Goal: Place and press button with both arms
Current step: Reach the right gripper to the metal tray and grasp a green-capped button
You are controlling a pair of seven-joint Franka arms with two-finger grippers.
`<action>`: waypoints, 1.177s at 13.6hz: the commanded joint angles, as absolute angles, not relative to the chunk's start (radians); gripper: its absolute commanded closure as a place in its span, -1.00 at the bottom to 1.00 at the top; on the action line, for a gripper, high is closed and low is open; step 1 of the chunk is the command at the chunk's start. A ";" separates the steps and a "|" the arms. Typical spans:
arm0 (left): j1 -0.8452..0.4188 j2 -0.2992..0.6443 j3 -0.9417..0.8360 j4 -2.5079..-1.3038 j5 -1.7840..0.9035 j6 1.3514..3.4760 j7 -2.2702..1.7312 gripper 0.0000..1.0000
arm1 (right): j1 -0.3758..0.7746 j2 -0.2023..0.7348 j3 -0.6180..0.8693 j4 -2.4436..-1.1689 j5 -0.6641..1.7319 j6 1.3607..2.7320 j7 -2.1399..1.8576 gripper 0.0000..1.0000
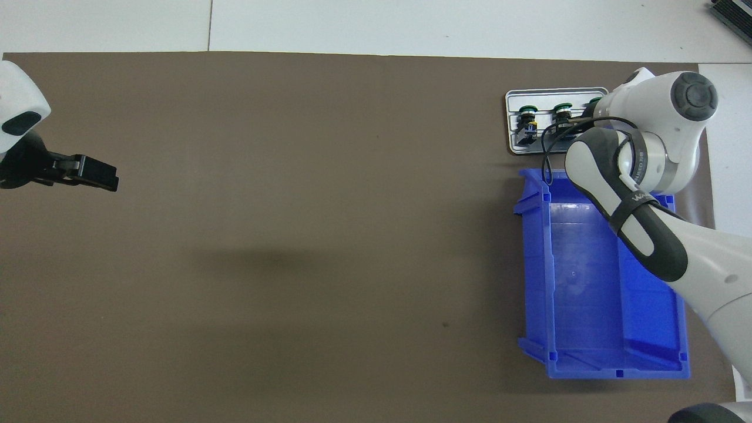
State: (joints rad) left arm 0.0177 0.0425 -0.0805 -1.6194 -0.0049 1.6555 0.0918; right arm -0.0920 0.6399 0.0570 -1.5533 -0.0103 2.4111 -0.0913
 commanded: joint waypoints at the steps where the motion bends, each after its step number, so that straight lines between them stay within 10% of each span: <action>1: 0.018 0.015 -0.081 -1.652 0.012 1.666 0.086 -1.00 | -0.087 0.647 0.064 -1.542 0.014 2.421 -0.111 0.96; 16: 0.018 0.015 -0.081 -1.652 0.012 1.666 0.084 -1.00 | 0.236 0.410 0.052 -1.533 -0.027 2.169 0.896 1.00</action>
